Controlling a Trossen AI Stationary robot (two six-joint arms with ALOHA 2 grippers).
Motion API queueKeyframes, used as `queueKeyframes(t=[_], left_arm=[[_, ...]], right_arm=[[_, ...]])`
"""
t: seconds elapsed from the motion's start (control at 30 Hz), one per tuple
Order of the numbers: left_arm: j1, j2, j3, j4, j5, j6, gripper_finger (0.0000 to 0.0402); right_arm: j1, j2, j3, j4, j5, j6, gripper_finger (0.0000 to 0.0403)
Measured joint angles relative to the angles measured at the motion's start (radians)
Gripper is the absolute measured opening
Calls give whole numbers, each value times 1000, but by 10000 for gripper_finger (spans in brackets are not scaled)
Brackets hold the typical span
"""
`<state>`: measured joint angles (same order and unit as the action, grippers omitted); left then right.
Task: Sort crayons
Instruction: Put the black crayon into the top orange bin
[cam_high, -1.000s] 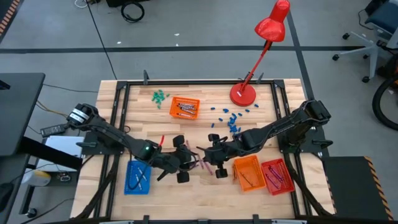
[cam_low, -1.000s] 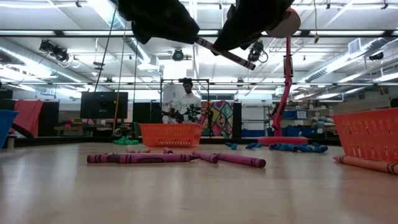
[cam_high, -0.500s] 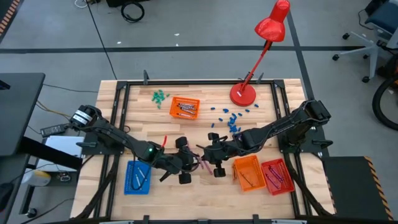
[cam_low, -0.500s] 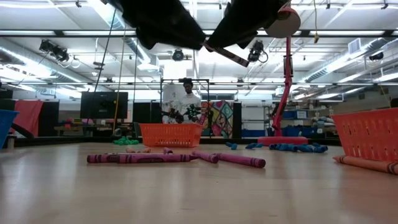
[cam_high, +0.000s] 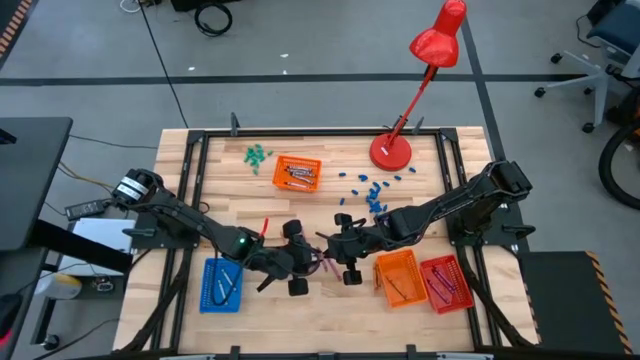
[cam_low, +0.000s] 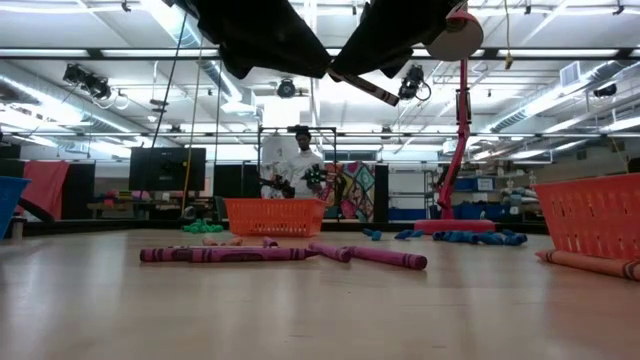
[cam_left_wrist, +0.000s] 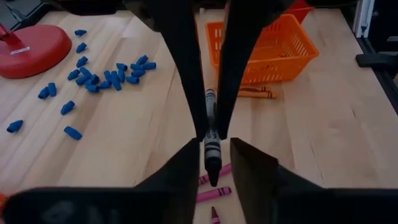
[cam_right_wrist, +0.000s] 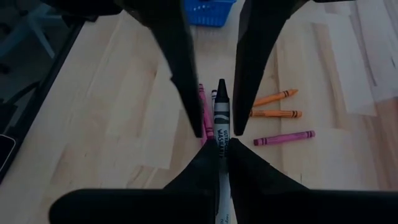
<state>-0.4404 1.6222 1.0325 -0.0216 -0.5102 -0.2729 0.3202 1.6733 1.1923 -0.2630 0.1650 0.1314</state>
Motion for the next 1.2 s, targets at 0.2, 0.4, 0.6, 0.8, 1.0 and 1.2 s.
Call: queueKeyframes(t=[0.2,0.4,0.6,0.8,1.0,1.2], left_arm=[[6,0,0,0,1,-5,32],[6,0,0,-8,0,-5,32],[6,0,0,-19,0,-5,39],[13,0,0,-32,0,-17,38],[51,0,0,-97,2,-104,38],[157,-48,-1,-194,34,-117,38]], right_arm=[[0,0,0,-2,-1,0,29],[0,1,-1,0,0,11,33],[-8,1,-1,1,-26,55,71],[-7,-15,-1,-57,-28,52,121],[-12,-110,-1,-201,77,50,146],[-5,-249,-1,-372,115,134,146]])
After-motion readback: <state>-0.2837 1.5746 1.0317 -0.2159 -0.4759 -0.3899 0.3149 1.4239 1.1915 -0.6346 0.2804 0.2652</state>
